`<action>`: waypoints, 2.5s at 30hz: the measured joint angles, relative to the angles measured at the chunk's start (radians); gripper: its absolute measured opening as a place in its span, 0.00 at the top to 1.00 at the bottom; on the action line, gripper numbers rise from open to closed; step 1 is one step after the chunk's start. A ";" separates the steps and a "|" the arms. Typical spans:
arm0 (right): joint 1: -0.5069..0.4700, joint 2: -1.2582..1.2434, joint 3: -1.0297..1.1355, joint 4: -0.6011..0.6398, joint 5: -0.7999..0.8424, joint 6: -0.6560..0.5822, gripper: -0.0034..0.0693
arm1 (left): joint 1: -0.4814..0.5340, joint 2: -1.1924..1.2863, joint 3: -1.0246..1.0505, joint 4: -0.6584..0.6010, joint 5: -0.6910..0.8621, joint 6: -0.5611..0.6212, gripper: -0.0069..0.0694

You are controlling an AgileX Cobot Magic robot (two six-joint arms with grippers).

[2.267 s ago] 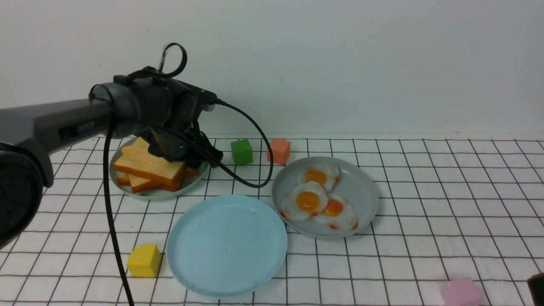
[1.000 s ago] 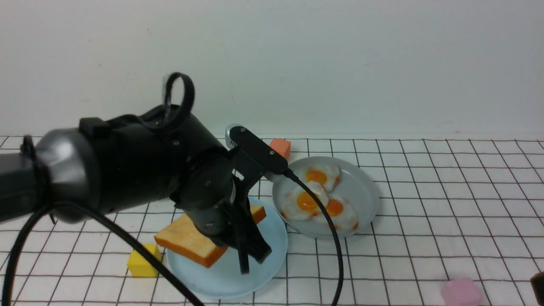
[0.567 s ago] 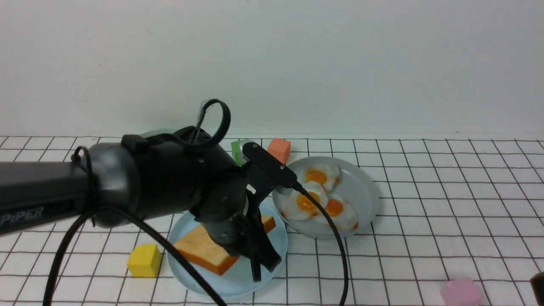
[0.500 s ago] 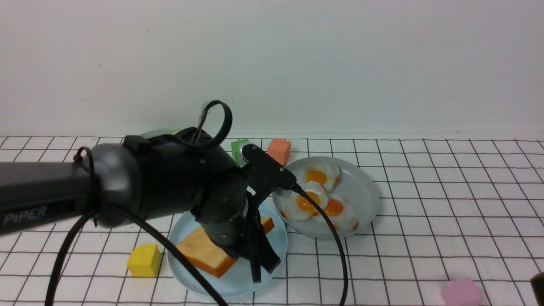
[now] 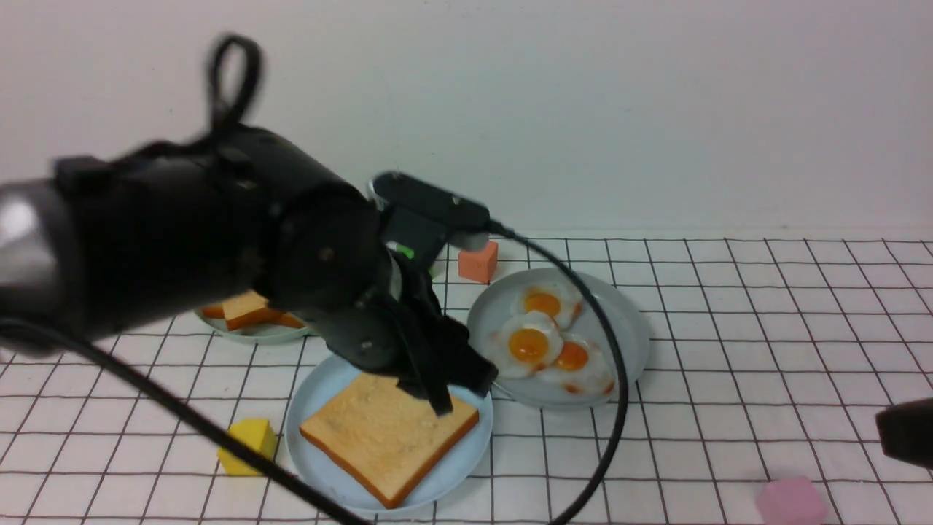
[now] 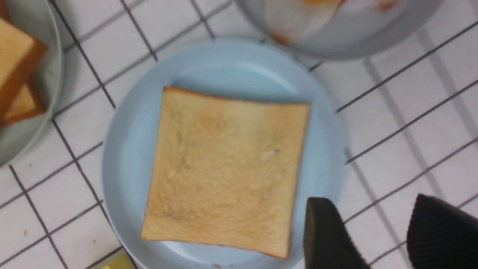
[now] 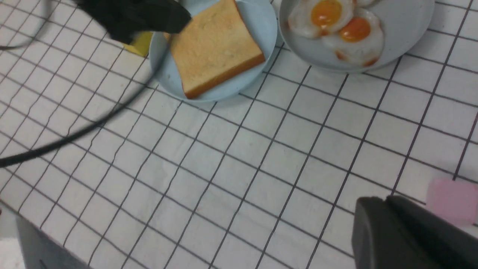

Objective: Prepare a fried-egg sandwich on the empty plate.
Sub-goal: Use the right arm to grab a fried egg

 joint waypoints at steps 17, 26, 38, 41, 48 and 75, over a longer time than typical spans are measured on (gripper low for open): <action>0.049 0.728 -0.293 0.182 -0.141 -0.177 0.84 | 0.000 -0.794 0.550 -0.100 -0.252 -0.003 0.93; 0.099 1.073 -0.597 0.094 -0.162 -0.122 0.69 | 0.000 -0.965 0.670 -0.155 -0.497 -0.007 0.93; 0.114 1.379 -0.859 0.093 -0.169 -0.107 0.40 | 0.000 -0.965 0.671 -0.156 -0.536 -0.007 0.93; 0.118 1.412 -0.888 0.094 -0.173 -0.107 0.39 | 0.000 -0.965 0.671 -0.163 -0.536 -0.007 0.93; 0.119 1.442 -0.898 0.095 -0.204 -0.105 0.39 | 0.000 -0.965 0.671 -0.165 -0.536 -0.007 0.93; 0.120 1.454 -0.903 0.127 -0.175 -0.105 0.54 | 0.000 -0.965 0.671 -0.165 -0.514 -0.010 0.93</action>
